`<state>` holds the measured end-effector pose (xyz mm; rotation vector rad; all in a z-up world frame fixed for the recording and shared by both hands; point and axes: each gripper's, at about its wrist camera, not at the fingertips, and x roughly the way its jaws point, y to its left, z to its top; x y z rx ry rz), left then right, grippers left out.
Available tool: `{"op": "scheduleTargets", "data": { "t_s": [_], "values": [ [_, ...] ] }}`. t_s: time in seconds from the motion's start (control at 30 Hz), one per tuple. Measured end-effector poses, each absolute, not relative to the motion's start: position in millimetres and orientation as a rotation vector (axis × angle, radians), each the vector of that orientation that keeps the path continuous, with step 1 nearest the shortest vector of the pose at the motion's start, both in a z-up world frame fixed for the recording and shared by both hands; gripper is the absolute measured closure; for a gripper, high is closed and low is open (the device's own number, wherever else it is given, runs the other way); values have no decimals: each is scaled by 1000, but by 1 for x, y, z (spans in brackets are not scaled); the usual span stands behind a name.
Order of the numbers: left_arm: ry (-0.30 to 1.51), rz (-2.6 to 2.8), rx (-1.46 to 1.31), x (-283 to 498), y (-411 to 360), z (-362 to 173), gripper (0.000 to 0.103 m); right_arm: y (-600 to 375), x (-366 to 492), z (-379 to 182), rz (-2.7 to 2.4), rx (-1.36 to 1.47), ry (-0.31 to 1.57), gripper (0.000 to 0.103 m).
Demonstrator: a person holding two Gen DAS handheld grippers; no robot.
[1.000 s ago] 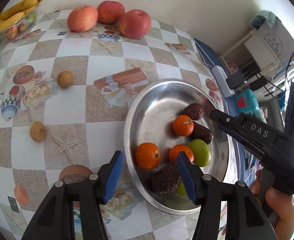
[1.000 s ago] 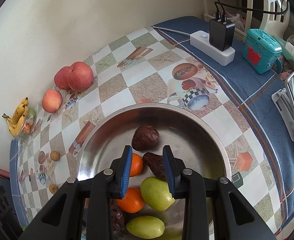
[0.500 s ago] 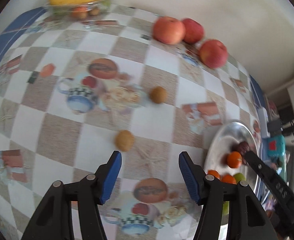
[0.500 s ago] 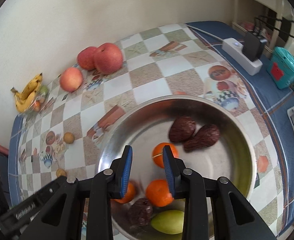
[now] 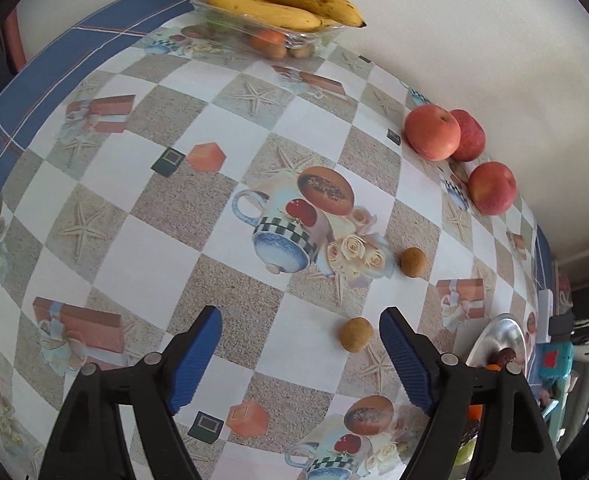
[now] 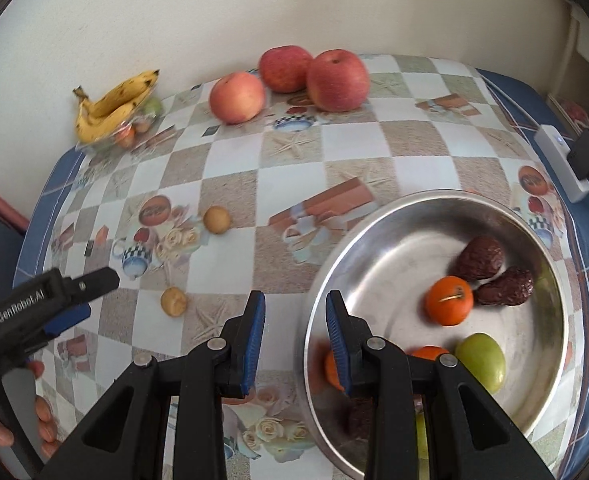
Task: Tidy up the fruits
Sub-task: 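Withdraw both open tools from the bowl toward the small brown fruits, then grasp a small brown fruit with the left tool while the right tool grasps another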
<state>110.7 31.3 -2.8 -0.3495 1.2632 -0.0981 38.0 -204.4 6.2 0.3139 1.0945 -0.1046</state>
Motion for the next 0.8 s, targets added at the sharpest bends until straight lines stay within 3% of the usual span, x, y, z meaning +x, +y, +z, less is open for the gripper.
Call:
{"op": "scheduleTargets", "data": {
  "t_s": [0.1,0.17,0.27,0.37,0.5,0.57,0.8],
  "values": [
    [1265,-90,-354,111,33,-4,18,-197,40,4,-93,291,1104,59],
    [1266,-87,-350,111,32,-5,9,-194,41,2,-95,282,1108,46],
    [1259,-89,-351,111,31,-6,0,-194,42,-1,-99,276,1117,40],
    [1262,-86,-330,112,29,-8,0,-194,43,-6,-123,252,1129,18],
    [1277,-76,-317,113,29,-14,0,-195,43,-11,-136,248,1128,16],
    [1276,-67,-314,113,29,-16,0,-195,43,-12,-150,235,1124,5],
    [1294,-90,-299,113,23,-21,0,-197,43,-12,-165,217,1114,5]
  ]
}}
